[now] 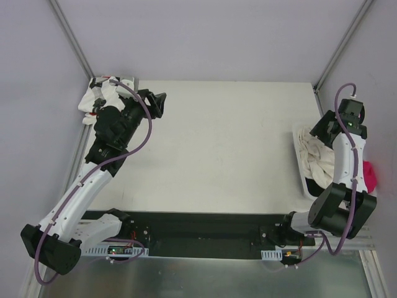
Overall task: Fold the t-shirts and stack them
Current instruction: Grab crumpled tshirt from bin with the right arm
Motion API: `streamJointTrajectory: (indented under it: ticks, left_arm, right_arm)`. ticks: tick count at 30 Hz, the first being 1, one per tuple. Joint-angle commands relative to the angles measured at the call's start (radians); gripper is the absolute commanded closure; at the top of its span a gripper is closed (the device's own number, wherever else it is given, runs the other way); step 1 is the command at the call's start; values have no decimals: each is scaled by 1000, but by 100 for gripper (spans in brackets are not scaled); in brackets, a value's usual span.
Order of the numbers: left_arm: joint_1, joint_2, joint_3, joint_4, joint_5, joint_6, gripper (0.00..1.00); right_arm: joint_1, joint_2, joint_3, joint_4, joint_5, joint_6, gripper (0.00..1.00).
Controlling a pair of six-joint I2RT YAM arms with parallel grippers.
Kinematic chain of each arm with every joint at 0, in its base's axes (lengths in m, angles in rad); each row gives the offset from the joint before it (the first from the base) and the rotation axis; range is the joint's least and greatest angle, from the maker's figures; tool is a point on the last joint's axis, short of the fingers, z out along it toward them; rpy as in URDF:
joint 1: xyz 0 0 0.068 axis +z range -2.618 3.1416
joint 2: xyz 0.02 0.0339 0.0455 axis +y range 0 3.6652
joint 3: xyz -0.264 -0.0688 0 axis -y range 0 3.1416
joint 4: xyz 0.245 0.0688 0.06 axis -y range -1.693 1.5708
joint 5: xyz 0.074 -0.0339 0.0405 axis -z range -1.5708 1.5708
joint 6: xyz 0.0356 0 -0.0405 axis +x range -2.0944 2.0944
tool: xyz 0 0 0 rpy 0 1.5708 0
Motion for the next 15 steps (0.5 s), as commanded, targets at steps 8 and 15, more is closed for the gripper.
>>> streamJointTrajectory:
  ticks: [8, 15]
  left_arm:
    - [-2, 85, 115, -4, 74, -68, 38]
    - [-1, 125, 155, -4, 98, -91, 39]
  right_arm:
    - [-109, 36, -92, 105, -69, 29, 39]
    - [-152, 102, -116, 147, -121, 46, 39]
